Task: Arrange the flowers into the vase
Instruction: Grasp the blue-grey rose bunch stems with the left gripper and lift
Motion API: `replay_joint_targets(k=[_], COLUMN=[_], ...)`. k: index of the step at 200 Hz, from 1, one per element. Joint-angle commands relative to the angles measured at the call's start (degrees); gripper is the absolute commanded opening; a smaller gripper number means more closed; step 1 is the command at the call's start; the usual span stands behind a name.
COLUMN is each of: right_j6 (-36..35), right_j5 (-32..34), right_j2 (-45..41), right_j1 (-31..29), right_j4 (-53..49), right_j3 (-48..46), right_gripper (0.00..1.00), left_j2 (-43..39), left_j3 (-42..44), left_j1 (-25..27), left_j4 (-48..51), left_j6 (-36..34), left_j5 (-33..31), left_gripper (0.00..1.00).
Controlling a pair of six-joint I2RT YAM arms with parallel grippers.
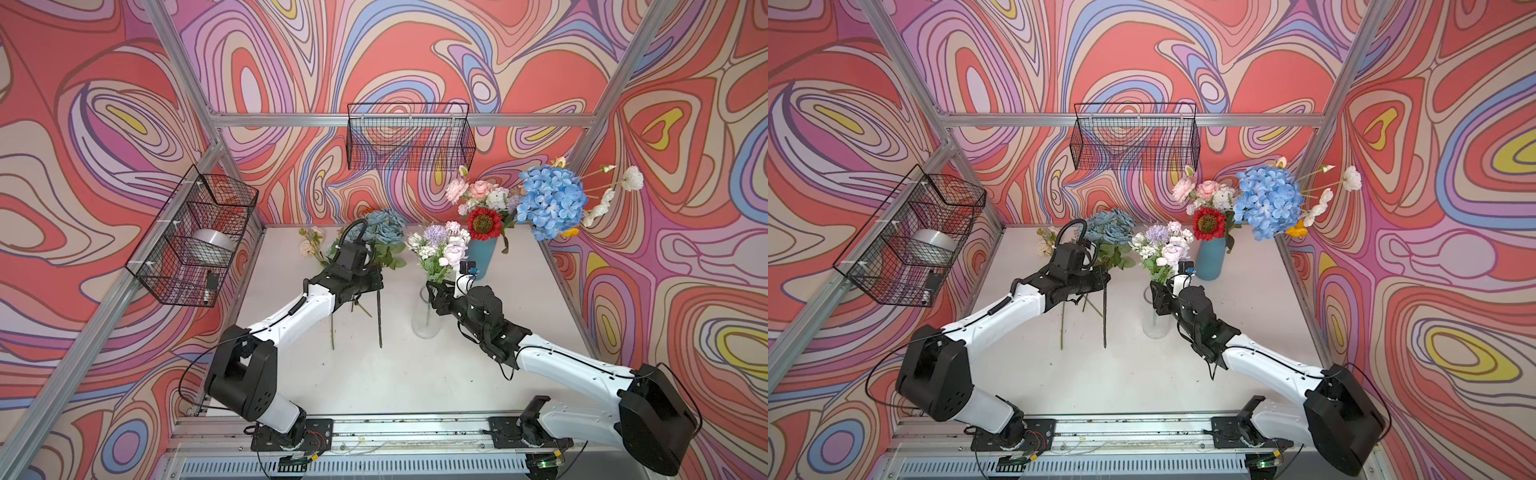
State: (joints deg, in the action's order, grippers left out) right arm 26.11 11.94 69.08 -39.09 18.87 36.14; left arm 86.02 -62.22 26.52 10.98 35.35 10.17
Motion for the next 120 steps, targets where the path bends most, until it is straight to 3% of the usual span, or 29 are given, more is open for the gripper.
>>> replay_joint_targets(k=[1, 65, 120], right_j6=[3.39, 5.32, 7.38], right_j5=[3.19, 4.84, 5.44], right_j2=[-0.02, -0.90, -1.60], right_j1=[-0.11, -0.12, -0.11], right_j4=[2.28, 2.74, 1.02], right_j3=[0.75, 0.17, 0.34], right_gripper=[0.53, 0.53, 0.53], left_j2=[-6.37, -20.11, -20.18], left_j3=[1.76, 3.64, 0.76], left_j1=[-0.05, 0.48, 6.61], left_j4=[-3.15, -6.87, -21.67], left_j6=[4.20, 11.05, 2.68], left_j5=[-3.16, -10.44, -14.18], left_gripper=[0.00, 0.00, 0.00])
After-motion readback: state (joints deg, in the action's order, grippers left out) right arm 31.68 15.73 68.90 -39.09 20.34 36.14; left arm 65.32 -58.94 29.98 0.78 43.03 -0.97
